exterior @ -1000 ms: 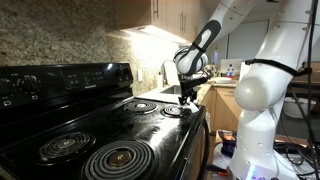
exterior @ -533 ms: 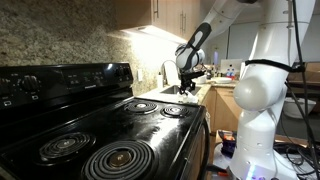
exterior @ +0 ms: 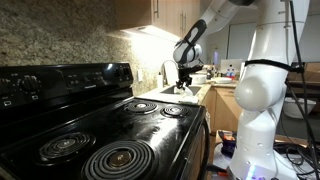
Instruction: Use the cloth to wipe the stove
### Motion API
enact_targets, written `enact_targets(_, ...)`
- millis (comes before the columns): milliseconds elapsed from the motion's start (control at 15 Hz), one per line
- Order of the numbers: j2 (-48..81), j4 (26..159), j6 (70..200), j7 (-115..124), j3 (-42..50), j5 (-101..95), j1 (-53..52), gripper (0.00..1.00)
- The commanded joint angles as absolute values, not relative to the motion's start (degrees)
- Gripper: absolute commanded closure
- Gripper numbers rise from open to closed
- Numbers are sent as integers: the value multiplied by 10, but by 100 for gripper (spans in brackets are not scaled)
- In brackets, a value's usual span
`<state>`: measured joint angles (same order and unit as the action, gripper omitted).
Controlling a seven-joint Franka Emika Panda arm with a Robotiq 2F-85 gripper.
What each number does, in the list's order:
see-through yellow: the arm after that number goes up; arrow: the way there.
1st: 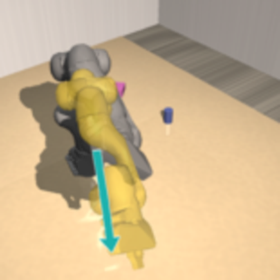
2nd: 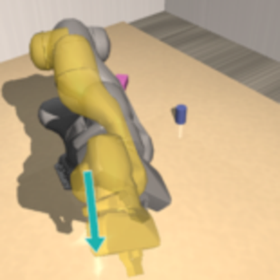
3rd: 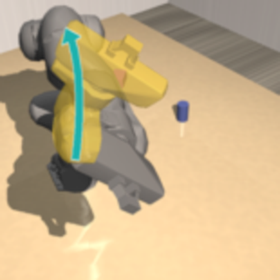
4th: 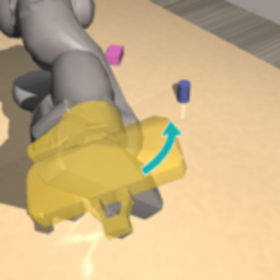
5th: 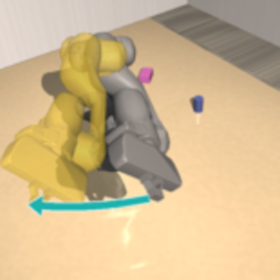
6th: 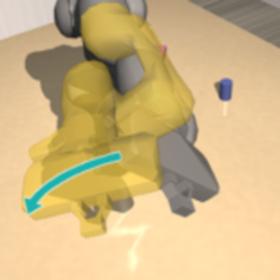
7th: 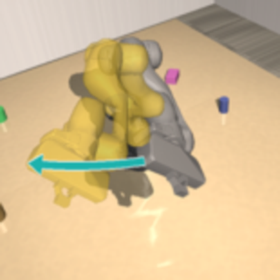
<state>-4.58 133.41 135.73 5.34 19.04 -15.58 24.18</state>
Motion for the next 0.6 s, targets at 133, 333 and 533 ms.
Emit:
enact_targets(133,-79,1354,1257,15,126,-94,147,91)
enact_targets(333,-46,1340,1235,50,71,-76,85,92)
enact_targets(533,-5,1315,1225,88,43,-83,54,92)
